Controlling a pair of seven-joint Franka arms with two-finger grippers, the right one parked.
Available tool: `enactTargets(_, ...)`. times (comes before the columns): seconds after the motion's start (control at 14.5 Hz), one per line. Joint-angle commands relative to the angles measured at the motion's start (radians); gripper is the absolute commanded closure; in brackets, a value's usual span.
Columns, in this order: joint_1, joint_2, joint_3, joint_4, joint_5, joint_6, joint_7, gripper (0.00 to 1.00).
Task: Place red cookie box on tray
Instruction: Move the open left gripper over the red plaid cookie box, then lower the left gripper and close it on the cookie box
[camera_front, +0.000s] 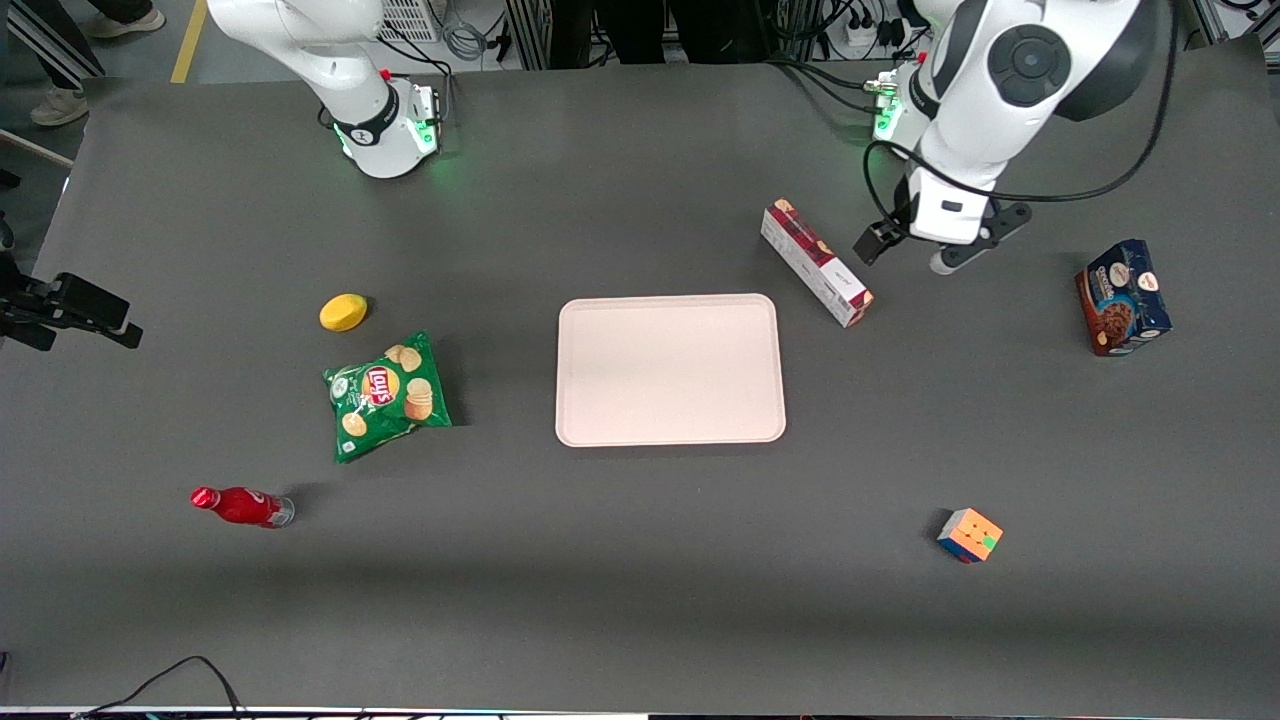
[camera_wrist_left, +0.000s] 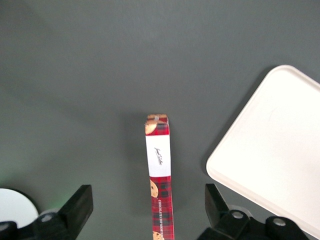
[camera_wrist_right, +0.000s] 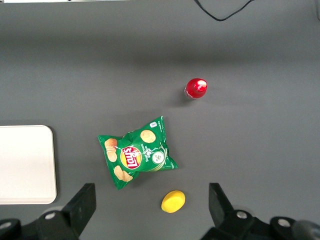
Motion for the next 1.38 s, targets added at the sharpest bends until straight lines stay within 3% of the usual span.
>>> enactTargets(0.0,-0.009,-0.037,-0.059,-0.159,-0.074,0.173,-0.02,0.0)
enactTargets(0.28,-0.011,0.012,-0.152,-0.232,-0.078,0.316,-0.123,0.0)
enactTargets(0.76,-0.011,0.175,-0.194,-0.256,-0.081,0.491,-0.18,0.0)
enactTargets(1.31,-0.013,0.259,-0.215,-0.281,-0.081,0.588,-0.178,0.0)
